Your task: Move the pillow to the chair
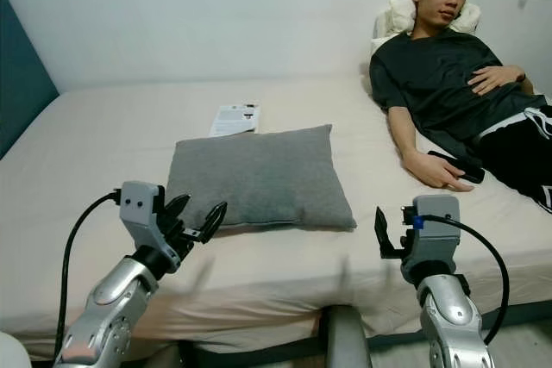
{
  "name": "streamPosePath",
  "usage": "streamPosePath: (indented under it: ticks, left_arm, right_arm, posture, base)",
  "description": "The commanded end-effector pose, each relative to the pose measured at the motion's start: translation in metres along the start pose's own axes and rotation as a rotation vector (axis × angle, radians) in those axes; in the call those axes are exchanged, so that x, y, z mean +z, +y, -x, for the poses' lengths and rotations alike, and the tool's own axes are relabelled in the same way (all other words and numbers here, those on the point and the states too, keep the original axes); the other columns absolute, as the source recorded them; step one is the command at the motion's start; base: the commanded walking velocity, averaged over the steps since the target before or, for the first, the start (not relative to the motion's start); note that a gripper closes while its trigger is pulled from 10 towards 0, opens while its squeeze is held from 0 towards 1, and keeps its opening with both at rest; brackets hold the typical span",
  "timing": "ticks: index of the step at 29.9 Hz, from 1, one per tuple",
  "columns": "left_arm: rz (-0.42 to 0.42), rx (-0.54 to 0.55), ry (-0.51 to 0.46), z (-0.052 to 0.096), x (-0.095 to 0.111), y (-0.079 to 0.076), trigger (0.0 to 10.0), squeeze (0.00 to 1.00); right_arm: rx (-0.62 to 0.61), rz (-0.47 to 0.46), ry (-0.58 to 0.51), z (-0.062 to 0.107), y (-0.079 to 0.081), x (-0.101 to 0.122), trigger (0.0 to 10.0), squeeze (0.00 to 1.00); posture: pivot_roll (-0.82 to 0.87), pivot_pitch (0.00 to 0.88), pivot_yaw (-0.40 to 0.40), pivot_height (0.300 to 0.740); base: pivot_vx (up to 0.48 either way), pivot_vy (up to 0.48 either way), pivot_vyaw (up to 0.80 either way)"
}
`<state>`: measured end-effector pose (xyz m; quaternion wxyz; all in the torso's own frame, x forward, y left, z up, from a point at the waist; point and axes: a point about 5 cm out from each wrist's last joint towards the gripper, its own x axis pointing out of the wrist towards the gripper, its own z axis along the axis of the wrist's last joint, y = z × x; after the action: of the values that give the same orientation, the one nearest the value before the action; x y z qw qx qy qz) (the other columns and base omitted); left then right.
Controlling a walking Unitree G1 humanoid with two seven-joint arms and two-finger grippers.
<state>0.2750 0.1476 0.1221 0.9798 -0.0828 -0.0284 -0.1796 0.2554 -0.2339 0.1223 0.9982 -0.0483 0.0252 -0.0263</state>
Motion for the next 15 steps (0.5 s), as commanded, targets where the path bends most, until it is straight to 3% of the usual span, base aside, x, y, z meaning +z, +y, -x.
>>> streamPosePath:
  ticks: [1, 15]
  left_arm:
    - [-0.014, 0.012, 0.007, 0.0015, -0.0003, 0.0032, 10.0, 0.00]
    - [-0.017, 0.014, 0.006, 0.0016, -0.0001, 0.0034, 10.0, 0.00]
  right_arm:
    - [-0.003, -0.017, -0.011, 0.0012, -0.0006, 0.0005, 10.0, 0.00]
    - [-0.003, -0.022, -0.011, 0.0015, -0.0004, 0.0007, 10.0, 0.00]
  posture:
    - [-0.11, 0.005, 0.007, 0.376]
    - [-0.11, 0.005, 0.007, 0.376]
  base:
    - [0.000, 0.000, 0.00]
    - [0.000, 0.000, 0.00]
